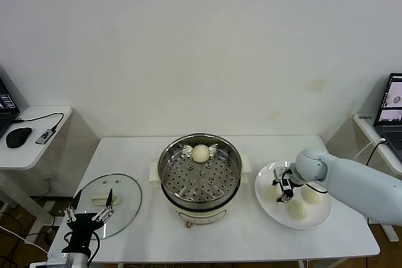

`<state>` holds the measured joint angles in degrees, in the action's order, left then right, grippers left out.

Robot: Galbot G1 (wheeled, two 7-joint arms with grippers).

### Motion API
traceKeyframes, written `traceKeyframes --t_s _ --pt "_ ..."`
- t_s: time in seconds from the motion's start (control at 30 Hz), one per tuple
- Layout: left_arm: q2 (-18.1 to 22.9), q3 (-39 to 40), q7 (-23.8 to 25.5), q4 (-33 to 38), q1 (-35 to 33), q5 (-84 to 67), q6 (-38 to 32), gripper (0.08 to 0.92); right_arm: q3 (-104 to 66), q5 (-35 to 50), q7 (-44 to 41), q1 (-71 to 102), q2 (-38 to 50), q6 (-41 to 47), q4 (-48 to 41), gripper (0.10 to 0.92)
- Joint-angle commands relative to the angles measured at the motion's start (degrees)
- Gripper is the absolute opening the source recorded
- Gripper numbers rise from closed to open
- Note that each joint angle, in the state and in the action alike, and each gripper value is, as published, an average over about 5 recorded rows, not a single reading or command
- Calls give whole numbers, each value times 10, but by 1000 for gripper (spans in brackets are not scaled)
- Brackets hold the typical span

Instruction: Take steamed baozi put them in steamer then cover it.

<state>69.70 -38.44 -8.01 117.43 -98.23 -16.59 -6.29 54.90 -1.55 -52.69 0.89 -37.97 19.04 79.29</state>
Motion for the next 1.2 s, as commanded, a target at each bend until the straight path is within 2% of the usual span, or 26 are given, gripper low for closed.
traceKeyframes --t_s 0.03,0.3,0.5,0.8,1.2 --pt "-1 2 2 3 -1 0 3 823 22 24 -12 -53 19 5 19 579" --pt "-5 11 4 -5 8 -5 9 823 101 93 -23 -202 59 35 68 579" --pt "-10 20 5 -17 16 -8 11 823 182 165 -22 -370 39 59 96 585" --pt "-22 15 5 -24 18 -13 5 823 228 318 2 -493 -68 111 132 592" --pt "-21 12 3 -32 25 -12 7 823 227 389 96 -412 -248 178 95 602"
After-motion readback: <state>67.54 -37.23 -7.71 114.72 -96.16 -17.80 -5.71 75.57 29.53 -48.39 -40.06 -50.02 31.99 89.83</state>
